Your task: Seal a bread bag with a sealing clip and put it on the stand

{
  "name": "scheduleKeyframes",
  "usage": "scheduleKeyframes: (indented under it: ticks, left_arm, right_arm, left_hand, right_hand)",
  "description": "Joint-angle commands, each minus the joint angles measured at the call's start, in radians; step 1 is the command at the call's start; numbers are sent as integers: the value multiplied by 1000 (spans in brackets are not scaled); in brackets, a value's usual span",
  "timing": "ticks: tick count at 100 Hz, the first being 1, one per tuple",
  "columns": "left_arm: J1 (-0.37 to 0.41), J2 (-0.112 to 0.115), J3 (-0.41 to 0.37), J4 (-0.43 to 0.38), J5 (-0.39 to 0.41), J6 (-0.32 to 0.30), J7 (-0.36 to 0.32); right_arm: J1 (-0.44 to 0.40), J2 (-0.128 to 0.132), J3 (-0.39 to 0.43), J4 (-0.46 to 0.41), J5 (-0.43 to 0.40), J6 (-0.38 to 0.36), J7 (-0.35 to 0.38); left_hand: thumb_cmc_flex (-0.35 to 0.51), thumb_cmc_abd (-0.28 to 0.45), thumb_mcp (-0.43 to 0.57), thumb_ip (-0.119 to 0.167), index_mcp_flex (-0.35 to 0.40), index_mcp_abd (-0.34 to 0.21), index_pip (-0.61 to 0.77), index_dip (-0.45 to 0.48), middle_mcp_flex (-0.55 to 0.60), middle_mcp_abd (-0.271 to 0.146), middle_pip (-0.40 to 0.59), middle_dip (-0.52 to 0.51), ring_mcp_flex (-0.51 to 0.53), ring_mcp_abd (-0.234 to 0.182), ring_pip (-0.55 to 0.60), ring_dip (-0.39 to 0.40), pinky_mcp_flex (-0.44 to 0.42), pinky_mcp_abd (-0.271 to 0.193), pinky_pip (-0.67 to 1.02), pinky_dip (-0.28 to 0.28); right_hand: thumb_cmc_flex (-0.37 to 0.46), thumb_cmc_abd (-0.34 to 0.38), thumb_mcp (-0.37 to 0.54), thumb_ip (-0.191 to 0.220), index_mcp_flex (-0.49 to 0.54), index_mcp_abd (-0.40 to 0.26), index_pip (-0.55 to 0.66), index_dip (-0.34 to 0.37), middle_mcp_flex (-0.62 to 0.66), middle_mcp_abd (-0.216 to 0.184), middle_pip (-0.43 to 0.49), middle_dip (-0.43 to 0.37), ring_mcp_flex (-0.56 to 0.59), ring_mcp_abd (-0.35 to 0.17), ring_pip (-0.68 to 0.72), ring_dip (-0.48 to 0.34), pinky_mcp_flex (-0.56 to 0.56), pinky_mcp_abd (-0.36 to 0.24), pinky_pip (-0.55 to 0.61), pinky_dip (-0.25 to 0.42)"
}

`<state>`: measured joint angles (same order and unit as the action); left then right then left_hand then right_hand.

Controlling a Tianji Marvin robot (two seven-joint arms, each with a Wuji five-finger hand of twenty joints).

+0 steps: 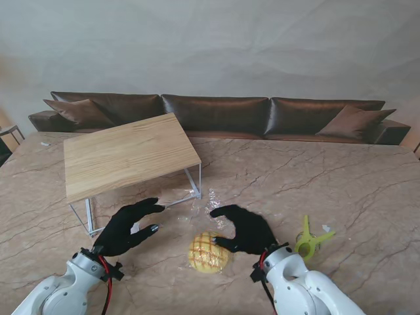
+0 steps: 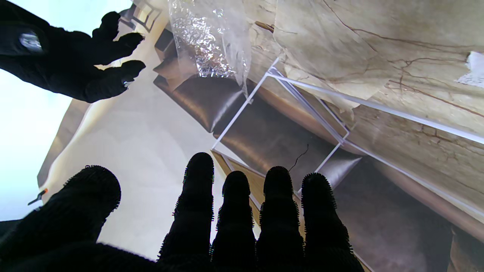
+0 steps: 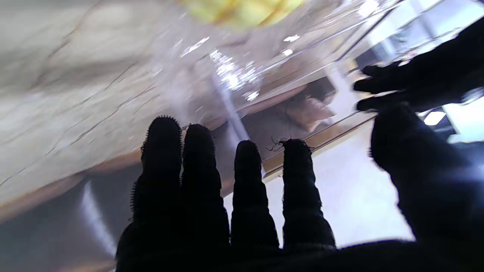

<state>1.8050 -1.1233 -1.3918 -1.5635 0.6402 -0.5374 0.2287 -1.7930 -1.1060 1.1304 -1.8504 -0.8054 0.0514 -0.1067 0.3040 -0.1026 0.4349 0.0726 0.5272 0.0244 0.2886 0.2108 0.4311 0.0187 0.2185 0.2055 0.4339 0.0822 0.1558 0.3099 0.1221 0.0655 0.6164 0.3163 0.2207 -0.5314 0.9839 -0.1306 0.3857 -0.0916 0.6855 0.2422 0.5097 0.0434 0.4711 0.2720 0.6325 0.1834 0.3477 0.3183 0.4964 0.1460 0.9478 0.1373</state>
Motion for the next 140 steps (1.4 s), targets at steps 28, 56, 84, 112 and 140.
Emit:
scheduleKeyframes:
  ticks: [28,56,84,112,140]
  left_arm:
    - [8,-3,2,-1,5,4,3]
    - [8,-2,4,4,7,-2,3]
    - [5,-3,1,9,3,2,3]
    - [0,-3,3,16,-3,3,2]
    - [-4,-3,5,20,-6,5,-3]
  right_arm:
    - [56,19,68,-5,66,213,182]
    - [219,-1,-13,177,252,323,185]
    - [358,-37,-104,340,414,312,152]
    - [441,-91,-187,470,541,322,69]
    - [463,-121,-224,539,521,289,-30]
  left_hand:
    - [3,39,-14,20,-4,-29,-3,5,-26,-13,-17,-7,-9,-31,-10,0,-13,-1,1,6]
    - [2,38,-12,19,0,-32,0,6,-23,-15,-17,-7,-8,-33,-11,-1,-15,1,-1,5]
    - [3,39,-11,18,2,-36,2,8,-24,-18,-17,-7,-10,-37,-12,-1,-15,0,-2,4]
    - [5,37,-8,18,2,-34,3,8,-21,-17,-16,-6,-6,-37,-12,-1,-14,6,-1,5]
    - [5,36,-6,16,3,-35,4,9,-17,-18,-15,-6,-3,-38,-11,-1,-12,7,-1,5]
  right_hand:
    - [6,-59,28,-8,-58,91,-48,35,3,8,118,54,158,-47,114,159,61,-22,247,271]
    - [-17,-122,58,-38,-117,172,-66,-32,10,-22,333,146,150,-53,238,282,49,-23,285,331]
    - [-57,-184,111,-66,45,40,43,108,87,-92,496,412,97,-85,454,465,14,-24,359,393]
    - [-1,-250,183,-72,121,-126,262,392,112,-109,535,477,60,-83,477,485,-16,-17,368,439]
    - [291,-380,236,-225,309,-336,437,295,364,-56,312,145,371,-61,334,303,245,9,472,429]
